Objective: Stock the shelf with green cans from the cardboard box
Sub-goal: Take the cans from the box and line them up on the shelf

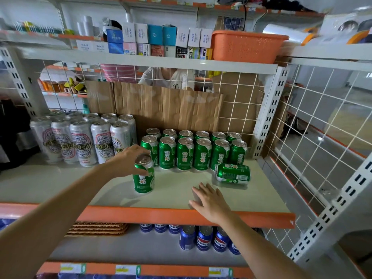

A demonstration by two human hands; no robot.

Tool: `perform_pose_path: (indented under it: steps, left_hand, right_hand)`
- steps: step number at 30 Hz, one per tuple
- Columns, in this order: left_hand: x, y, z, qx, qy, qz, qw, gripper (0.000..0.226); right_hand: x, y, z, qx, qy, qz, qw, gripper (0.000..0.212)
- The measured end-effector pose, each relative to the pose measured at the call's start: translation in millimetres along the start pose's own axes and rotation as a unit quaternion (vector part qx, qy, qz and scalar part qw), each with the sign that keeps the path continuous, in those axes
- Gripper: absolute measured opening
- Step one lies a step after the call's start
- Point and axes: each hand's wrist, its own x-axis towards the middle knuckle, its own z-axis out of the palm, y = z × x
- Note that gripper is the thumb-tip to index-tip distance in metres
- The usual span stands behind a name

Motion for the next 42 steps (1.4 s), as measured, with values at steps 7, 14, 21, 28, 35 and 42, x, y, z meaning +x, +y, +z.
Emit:
perform_pose_path:
  steps: [7,14,21,28,35,42]
  left_hand:
    - [9,-5,0,-0.011,-0.023,0.021,0.999,0.07]
    - [23,-12,0,-0.009,-0.02,0.017,1.0,0.067]
    - [35,-14,0,-0.011,-0.01,0.009,1.0,0.067]
    - [44,-17,0,-0.018,-0.006,0.013,1.0,0.069]
    - [47,-22,0,-0.01,-0.009,0.013,1.0,0.069]
    - [47,-22,1,0.012,-0.009,0.002,1.0,0.073]
  right_hand:
    - [0,0,0,0.007,0.004,0.002,1.0,0.072]
    - [2,1,1,0.009,0.014,-0.001,1.0,0.076]
    - [0,-1,1,0.021,0.027,0.001,0.999,0.111]
    - [1,0,3,0.021,0.031,-0.002,0.999,0.106]
    - [2,0,3,0.028,0.035,0.001,0.999,0.112]
    - [1,0,5,0.031,0.034,0.002,0.999,0.108]
